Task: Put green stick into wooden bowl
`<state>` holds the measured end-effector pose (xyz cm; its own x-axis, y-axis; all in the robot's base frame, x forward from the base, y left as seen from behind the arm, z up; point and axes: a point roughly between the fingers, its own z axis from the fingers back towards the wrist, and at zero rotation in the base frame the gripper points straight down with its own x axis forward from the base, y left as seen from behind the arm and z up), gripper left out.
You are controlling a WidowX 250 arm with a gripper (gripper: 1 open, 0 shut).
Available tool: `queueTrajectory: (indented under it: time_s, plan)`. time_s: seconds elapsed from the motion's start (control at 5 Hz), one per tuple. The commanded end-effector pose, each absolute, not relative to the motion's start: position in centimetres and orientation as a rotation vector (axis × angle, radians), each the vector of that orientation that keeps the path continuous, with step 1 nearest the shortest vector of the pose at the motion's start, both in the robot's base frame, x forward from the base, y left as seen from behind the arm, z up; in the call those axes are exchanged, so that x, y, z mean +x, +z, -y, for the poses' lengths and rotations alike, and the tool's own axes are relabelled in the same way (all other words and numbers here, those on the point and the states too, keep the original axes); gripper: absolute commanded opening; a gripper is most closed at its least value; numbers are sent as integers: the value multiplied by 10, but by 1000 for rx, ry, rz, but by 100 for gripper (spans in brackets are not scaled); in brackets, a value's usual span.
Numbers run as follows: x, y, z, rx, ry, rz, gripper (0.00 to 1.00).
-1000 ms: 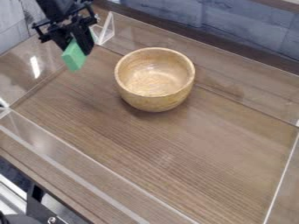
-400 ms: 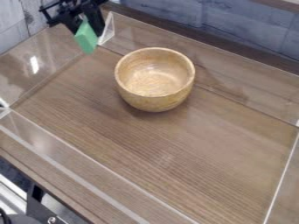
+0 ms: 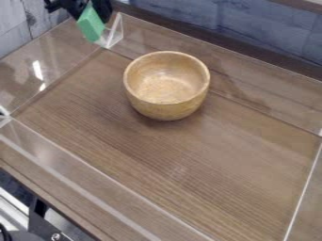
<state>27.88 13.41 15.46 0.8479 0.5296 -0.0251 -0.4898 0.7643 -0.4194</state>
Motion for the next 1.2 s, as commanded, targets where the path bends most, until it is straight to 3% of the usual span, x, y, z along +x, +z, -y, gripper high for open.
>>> queueTrajectory:
  time_s: [0.0,0.2,0.4,1.0]
  plan:
    - [287,170,-98,-406,473,152,0]
    - [298,152,-62,-392,408,133,0]
    - [300,139,-52,-365,378,123,0]
    - [316,113,-51,-305,343,133,0]
